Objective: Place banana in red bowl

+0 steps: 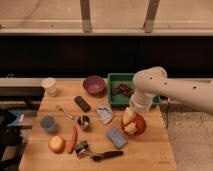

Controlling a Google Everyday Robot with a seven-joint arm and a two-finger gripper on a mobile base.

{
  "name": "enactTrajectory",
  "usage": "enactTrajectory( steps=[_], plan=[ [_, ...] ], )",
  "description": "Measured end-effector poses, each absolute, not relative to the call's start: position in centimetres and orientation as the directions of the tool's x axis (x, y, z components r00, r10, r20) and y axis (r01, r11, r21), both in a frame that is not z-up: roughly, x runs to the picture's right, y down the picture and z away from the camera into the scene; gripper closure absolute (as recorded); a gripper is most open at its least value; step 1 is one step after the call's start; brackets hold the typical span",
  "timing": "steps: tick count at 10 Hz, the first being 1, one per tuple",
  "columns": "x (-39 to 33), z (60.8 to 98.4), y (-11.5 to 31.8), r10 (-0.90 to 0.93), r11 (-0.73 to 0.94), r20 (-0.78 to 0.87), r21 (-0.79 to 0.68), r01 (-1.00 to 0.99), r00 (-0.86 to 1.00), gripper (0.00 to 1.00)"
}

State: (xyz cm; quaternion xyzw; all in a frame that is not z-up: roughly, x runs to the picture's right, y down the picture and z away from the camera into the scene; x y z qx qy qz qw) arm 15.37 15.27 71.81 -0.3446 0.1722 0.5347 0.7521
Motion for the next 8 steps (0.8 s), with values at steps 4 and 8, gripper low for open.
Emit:
enactTrajectory(
  steps=[4, 8],
  plan=[
    [13.0, 71.7, 18.1, 0.639, 0.171, -0.647, -0.408, -0.897, 0.416, 0.3],
    [11.7, 72.0, 19.7, 0.611, 0.168, -0.658, -0.434, -0.885, 0.439, 0.3]
  ],
)
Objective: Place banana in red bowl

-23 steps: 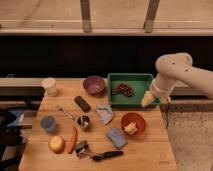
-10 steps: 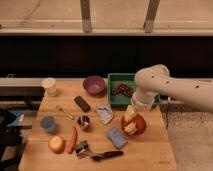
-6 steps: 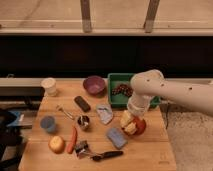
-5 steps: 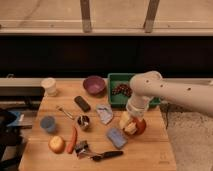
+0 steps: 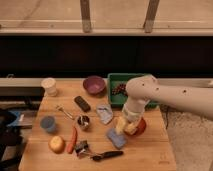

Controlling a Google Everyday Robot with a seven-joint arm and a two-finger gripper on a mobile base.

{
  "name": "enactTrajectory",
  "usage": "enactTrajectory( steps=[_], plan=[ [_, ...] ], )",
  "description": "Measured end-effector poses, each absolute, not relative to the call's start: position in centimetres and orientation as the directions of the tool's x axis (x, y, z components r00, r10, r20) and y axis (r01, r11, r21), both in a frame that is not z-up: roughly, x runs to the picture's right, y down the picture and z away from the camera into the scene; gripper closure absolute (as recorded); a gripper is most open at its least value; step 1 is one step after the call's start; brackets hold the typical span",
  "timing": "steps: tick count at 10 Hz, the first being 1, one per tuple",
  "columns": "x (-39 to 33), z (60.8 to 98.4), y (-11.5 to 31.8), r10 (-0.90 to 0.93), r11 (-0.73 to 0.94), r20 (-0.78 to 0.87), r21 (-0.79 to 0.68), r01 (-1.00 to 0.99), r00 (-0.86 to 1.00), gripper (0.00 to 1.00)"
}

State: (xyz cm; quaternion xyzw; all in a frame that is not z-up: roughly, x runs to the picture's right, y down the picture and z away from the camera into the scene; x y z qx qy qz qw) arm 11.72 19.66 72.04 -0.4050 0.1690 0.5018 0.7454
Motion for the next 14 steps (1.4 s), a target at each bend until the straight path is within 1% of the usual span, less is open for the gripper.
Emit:
enactTrajectory(
  steps=[4, 5, 6, 7, 8, 10, 11, 12, 14],
  plan=[
    [11.1, 74.4, 20.3, 0.592, 0.164, -0.682, -0.42, -0.893, 0.43, 0.31],
    [10.8, 74.7, 20.4, 0.588, 0.164, -0.686, -0.418, -0.894, 0.429, 0.35],
    [10.7, 74.9, 20.6, 0.584, 0.167, -0.691, -0.411, -0.896, 0.425, 0.45],
    [10.9, 75.0, 20.6, 0.584, 0.176, -0.698, -0.389, -0.904, 0.415, 0.57],
    [11.0, 74.9, 20.6, 0.587, 0.191, -0.698, -0.373, -0.908, 0.411, 0.65],
    [10.9, 74.9, 20.5, 0.588, 0.208, -0.697, -0.359, -0.91, 0.41, 0.84],
    [11.2, 74.9, 20.5, 0.591, 0.211, -0.699, -0.35, -0.913, 0.404, 0.96],
    [11.4, 74.8, 20.4, 0.593, 0.213, -0.698, -0.344, -0.914, 0.401, 0.99],
    [12.0, 74.6, 19.0, 0.617, 0.216, -0.685, -0.327, -0.92, 0.388, 1.0]
  ],
)
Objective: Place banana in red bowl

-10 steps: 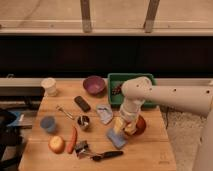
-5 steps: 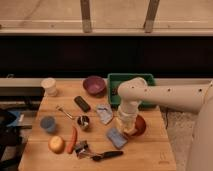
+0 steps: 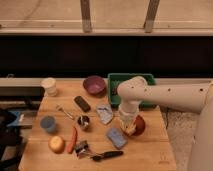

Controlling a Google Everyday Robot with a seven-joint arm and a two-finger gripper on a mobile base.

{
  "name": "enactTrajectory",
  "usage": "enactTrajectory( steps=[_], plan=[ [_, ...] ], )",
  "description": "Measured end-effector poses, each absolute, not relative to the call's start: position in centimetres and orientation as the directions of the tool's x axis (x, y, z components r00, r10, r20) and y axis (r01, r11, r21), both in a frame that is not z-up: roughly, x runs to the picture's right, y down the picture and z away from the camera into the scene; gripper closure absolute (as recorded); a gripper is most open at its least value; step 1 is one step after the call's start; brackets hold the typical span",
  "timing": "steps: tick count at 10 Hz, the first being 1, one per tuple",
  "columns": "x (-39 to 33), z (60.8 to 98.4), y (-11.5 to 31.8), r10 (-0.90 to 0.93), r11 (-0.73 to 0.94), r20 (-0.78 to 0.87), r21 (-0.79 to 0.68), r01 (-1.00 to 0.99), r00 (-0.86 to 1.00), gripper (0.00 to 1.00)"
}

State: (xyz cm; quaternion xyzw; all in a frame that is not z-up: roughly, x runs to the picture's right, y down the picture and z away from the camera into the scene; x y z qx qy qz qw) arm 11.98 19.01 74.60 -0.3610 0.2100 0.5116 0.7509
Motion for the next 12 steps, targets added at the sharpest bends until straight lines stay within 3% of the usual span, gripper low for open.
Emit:
enactTrajectory(
  steps=[12],
  plan=[
    [19.8, 67.8, 5.3, 0.858, 0.148, -0.463, -0.19, -0.971, 0.221, 1.0]
  ],
)
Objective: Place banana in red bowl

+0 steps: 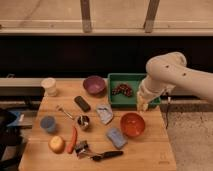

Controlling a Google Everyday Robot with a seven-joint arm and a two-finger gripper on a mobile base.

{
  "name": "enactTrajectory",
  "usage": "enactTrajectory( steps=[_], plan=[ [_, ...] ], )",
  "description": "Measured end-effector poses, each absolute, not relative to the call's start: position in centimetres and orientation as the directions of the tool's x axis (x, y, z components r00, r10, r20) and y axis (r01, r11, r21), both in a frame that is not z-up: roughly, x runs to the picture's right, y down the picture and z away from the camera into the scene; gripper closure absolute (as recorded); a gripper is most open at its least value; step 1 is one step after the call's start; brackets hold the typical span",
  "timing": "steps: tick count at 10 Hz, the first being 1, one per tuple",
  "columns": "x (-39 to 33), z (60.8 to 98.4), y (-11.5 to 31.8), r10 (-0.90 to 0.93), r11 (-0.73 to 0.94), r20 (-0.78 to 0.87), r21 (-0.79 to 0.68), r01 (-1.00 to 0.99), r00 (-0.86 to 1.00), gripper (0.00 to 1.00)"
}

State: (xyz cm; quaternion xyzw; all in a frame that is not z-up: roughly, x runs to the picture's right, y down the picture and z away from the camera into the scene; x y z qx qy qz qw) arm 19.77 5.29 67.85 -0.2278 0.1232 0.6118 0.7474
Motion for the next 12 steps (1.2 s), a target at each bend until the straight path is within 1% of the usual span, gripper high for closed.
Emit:
enactTrajectory(
  steps=[3, 5, 9, 12],
  plan=[
    [20.3, 67.0, 4.4, 0.879, 0.142, -0.429, -0.18, -0.973, 0.207, 1.0],
    [19.6, 66.6, 5.5, 0.873, 0.159, -0.431, -0.186, -0.97, 0.226, 1.0],
    [17.9, 66.6, 10.1, 0.829, 0.187, -0.489, -0.215, -0.958, 0.272, 1.0],
    [16.0, 68.6, 13.2, 0.776, 0.196, -0.542, -0.278, -0.941, 0.322, 1.0]
  ],
)
